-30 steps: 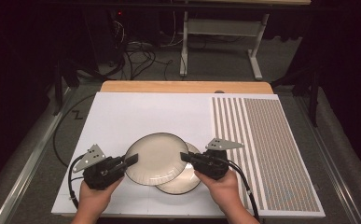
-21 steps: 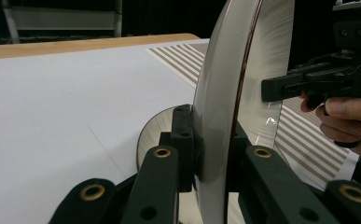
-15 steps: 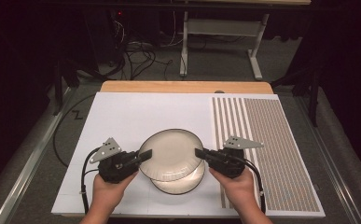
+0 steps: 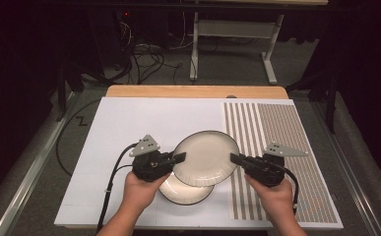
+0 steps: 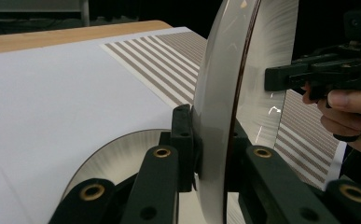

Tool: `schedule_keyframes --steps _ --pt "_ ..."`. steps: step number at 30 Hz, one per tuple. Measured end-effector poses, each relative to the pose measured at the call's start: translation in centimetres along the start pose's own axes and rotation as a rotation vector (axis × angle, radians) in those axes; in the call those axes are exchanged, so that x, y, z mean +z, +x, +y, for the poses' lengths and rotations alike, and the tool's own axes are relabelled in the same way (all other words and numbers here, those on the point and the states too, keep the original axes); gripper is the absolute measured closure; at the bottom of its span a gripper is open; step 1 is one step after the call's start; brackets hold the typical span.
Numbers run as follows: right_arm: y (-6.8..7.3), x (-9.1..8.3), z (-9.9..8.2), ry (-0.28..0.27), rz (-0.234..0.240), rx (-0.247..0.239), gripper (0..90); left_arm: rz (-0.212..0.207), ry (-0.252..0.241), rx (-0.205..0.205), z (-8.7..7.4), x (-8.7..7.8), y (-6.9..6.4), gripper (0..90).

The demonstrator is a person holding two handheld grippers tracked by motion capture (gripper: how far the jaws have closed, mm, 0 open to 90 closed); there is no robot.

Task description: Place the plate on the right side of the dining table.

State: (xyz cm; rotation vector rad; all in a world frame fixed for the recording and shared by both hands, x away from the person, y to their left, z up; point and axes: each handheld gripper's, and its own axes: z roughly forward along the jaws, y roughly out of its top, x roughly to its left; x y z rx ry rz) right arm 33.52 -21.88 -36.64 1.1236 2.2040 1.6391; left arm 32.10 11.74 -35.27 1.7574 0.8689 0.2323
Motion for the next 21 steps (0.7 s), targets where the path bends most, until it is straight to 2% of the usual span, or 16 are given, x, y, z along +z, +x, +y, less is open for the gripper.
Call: schedule_keyframes --steps 9,21 --pt "-2.3 -2.6 -0.4 -0.012 -0.057 0.025 87.1 -0.026 0.048 0.015 1.2 3.8 -1.1 80.0" --pt "-5.4 -5.5 -1.3 -0.014 -0.140 0.068 87.0 -0.057 0.115 0.006 2.4 9.1 -2.3 79.2"
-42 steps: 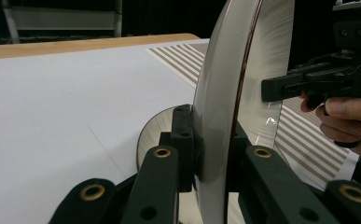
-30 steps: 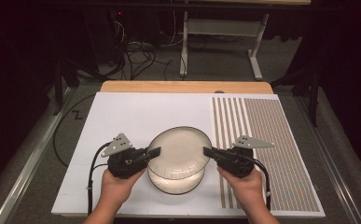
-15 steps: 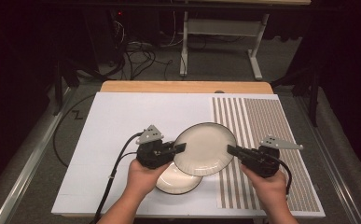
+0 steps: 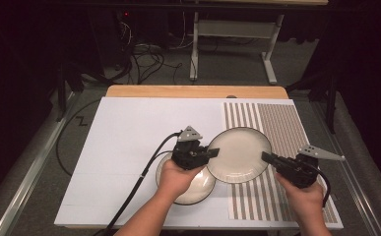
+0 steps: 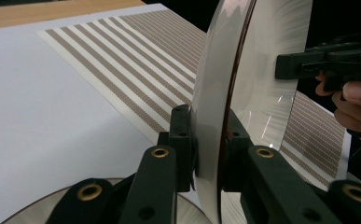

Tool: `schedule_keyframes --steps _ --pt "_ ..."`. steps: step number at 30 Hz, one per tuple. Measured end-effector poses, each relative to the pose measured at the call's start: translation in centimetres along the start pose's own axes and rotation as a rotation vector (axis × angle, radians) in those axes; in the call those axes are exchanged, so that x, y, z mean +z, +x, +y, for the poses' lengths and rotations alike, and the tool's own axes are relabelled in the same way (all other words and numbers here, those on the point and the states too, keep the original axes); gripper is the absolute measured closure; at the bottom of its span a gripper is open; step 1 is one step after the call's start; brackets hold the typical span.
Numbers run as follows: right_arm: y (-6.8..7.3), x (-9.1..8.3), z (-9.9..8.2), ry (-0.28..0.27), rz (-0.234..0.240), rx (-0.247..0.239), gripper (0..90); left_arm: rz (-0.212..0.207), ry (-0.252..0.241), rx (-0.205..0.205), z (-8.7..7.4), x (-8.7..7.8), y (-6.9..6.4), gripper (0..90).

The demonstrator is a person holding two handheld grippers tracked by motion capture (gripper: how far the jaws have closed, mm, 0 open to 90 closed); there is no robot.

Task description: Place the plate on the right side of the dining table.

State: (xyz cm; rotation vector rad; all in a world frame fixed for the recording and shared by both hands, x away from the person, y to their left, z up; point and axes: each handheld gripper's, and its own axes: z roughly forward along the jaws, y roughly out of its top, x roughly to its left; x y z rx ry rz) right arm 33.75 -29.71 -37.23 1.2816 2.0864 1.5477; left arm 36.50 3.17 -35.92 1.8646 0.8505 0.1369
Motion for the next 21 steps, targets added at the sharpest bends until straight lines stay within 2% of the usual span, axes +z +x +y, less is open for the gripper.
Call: schedule_keyframes --steps 8,21 --pt "-2.1 -1.2 -0.3 -0.009 -0.043 0.029 86.8 0.001 0.029 0.014 1.2 2.8 -0.6 78.4" --pt "-4.6 -2.4 -0.7 -0.020 -0.112 0.073 86.7 -0.011 0.073 0.012 2.7 6.7 -1.1 77.4"
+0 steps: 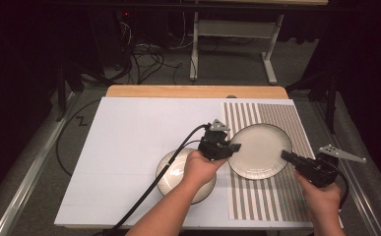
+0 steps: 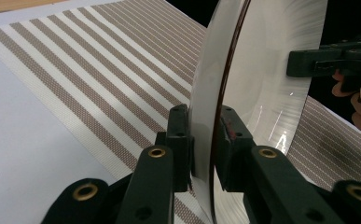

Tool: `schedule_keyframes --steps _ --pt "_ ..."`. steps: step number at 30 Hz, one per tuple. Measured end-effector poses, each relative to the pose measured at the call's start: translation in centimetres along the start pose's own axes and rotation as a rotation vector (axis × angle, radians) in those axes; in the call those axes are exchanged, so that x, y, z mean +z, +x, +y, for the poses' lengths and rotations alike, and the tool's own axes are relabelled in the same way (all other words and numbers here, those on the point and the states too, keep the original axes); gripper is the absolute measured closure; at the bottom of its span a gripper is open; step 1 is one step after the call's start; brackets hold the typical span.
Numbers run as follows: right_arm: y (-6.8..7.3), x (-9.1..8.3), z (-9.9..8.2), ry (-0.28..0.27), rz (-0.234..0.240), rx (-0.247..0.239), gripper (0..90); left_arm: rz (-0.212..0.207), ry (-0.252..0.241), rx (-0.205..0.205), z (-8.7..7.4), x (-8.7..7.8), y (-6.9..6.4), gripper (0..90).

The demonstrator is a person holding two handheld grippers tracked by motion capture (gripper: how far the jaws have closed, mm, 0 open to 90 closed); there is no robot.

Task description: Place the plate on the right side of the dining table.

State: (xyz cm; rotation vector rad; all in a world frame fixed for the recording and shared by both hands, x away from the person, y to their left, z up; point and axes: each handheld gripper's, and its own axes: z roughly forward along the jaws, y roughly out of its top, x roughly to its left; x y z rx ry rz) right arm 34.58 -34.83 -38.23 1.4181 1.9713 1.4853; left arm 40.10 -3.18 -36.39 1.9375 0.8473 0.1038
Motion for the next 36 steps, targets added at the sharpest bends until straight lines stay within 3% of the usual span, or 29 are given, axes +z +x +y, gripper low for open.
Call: schedule_keyframes --steps 12,19,28,31,36 --pt "-2.5 -1.0 -0.5 0.000 -0.095 0.023 86.5 -0.008 0.063 -0.002 1.0 4.4 -0.3 75.5" --pt "-3.1 -0.7 -0.8 0.020 -0.124 0.017 86.7 0.003 0.096 -0.022 0.7 5.6 0.2 74.1" --pt "-3.1 -0.2 -0.6 0.016 -0.121 0.016 87.6 0.051 0.118 -0.024 0.6 5.9 0.6 71.3" --pt "-2.9 0.0 -0.5 0.016 -0.142 0.003 87.3 0.055 0.098 -0.029 0.8 5.5 0.9 64.4" --pt "-3.4 0.4 -0.6 0.023 -0.152 0.020 86.7 0.074 0.045 -0.010 1.3 3.9 0.9 56.1"
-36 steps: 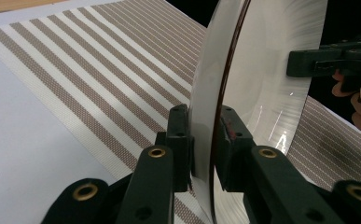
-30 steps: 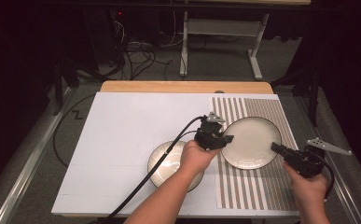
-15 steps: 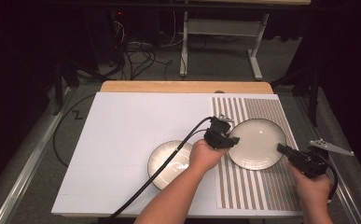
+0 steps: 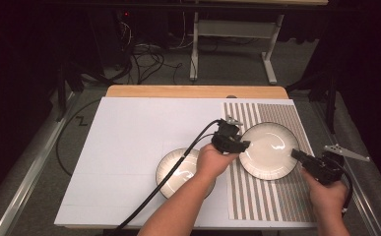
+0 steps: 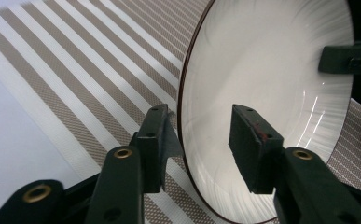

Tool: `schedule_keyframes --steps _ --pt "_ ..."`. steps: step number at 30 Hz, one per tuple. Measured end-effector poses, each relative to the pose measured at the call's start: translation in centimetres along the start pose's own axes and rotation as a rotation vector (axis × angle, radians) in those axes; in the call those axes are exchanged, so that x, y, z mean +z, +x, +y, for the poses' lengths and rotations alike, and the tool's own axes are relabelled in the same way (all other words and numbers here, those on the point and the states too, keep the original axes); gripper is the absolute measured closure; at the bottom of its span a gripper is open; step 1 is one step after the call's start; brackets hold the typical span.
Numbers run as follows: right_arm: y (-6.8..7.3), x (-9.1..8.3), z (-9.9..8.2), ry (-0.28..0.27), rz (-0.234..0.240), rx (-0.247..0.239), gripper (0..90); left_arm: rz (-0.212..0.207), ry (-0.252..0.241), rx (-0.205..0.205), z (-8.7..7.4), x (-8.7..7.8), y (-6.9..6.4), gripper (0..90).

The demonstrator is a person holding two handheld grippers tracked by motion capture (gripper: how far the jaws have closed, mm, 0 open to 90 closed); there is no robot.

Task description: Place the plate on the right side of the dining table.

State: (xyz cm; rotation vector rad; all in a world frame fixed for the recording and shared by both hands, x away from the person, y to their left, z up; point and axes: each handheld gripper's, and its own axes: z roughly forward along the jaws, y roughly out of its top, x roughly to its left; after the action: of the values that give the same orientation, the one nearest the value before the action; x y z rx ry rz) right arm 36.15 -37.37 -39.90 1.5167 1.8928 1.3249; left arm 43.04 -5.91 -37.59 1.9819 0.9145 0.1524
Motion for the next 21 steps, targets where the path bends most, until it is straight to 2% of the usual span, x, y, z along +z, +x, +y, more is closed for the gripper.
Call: schedule_keyframes --steps 6,9,14,15,16,19,21 --pt "-0.1 0.5 0.1 0.008 -0.018 0.006 86.0 0.005 -0.064 0.032 -1.1 -2.9 0.3 48.5" --pt "-0.1 0.7 0.1 0.016 -0.029 0.010 85.5 0.031 -0.085 0.064 -1.9 -4.4 0.6 45.2" --pt "-0.1 1.0 0.2 0.030 -0.051 0.005 84.7 0.069 -0.127 0.073 -3.2 -7.0 1.2 39.2" --pt "-0.1 1.0 0.2 0.032 -0.055 0.006 84.5 0.069 -0.127 0.073 -3.2 -7.0 1.2 37.7" --pt "-0.1 1.1 0.2 0.035 -0.058 0.006 84.3 0.089 -0.145 0.083 -3.9 -8.3 1.4 36.0" --pt "-0.1 1.3 0.3 0.045 -0.071 0.004 83.5 0.108 -0.172 0.109 -5.0 -10.3 1.8 32.5" --pt "-0.1 1.5 0.3 0.052 -0.082 0.004 83.2 0.115 -0.186 0.106 -5.9 -11.4 2.3 29.9"
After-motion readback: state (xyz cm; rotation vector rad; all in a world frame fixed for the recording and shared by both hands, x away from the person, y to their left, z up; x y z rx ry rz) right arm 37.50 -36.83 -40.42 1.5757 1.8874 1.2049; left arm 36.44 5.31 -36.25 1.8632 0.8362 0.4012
